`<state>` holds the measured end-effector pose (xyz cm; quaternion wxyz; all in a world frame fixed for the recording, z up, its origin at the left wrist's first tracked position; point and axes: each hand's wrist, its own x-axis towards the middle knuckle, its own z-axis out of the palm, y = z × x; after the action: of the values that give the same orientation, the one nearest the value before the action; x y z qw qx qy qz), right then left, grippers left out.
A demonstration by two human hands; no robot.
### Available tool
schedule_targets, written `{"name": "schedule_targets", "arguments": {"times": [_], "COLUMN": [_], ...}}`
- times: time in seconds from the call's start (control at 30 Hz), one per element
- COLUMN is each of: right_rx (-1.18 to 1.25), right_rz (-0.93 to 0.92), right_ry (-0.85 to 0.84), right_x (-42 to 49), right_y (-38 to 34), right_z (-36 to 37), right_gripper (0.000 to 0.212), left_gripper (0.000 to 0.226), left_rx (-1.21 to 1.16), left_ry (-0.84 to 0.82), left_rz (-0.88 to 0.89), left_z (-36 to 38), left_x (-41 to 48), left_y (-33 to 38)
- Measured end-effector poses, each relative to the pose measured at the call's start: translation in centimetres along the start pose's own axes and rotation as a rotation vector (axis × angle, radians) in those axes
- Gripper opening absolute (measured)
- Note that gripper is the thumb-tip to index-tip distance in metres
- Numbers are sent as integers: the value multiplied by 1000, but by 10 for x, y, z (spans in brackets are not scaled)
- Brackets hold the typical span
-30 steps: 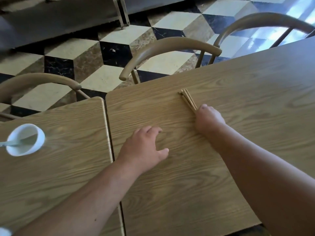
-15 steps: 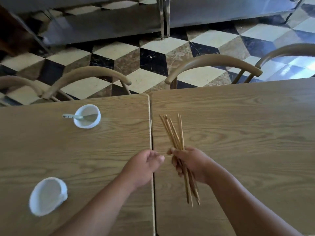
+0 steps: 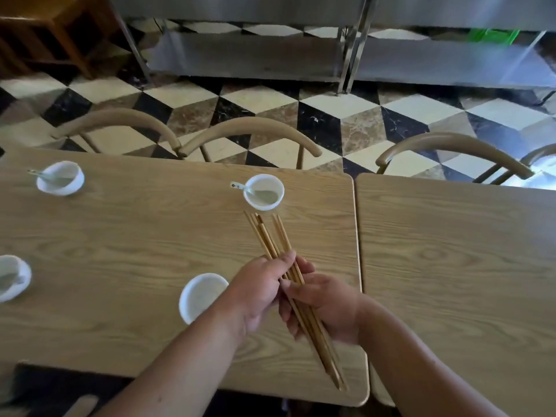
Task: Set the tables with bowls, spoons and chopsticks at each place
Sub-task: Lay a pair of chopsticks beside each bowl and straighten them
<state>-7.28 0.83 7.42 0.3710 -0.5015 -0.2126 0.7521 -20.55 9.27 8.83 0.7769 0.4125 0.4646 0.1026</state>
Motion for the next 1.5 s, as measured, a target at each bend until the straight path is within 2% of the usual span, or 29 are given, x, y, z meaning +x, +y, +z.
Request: {"name": "schedule_targets", "arguments": {"times": [0.1,0.17,0.3,0.47,0.7,0.93,1.23,1.33,1.47,1.5], "right_rx": [-3,-27,-24,12,27,31,-10,-95,-309,-297], "right_rz": [-32,-64,-60,-28,-9,-4,-10,-9,-77,-82], "right_ry": [101,145,143,51,8,23,42,195,507,552], "right_x": [14,23,39,51,59,58,57,56,53,51], "right_y": [4,4,-4,-12,-16,-21,-18,-15,-10,-11], "right_z": [34,54,79,70,51,37,28,22,1,-3], "right_gripper": [25,27,39,44,46,42,48,45,26,22], "left_gripper": [48,39,33,36,35,37,38,36,32,32], "left_rx": [-85,-128,-168,-135,-113,-117,-62,-97,-135,-131], "left_ry": [49,55,44,34,37,41,38,85,139,138], "left_rz": [39,50,42,53,40,24,27,39,58,59], "left_z": [-40,-60,-78,-86,-83,-69,-66,-67,-71,-71], "left_x": [-7,-11,-15,-9,5,13,17,21,23,22], "left_y": [9,15,24,29,33,36,30,30,32,32]}}
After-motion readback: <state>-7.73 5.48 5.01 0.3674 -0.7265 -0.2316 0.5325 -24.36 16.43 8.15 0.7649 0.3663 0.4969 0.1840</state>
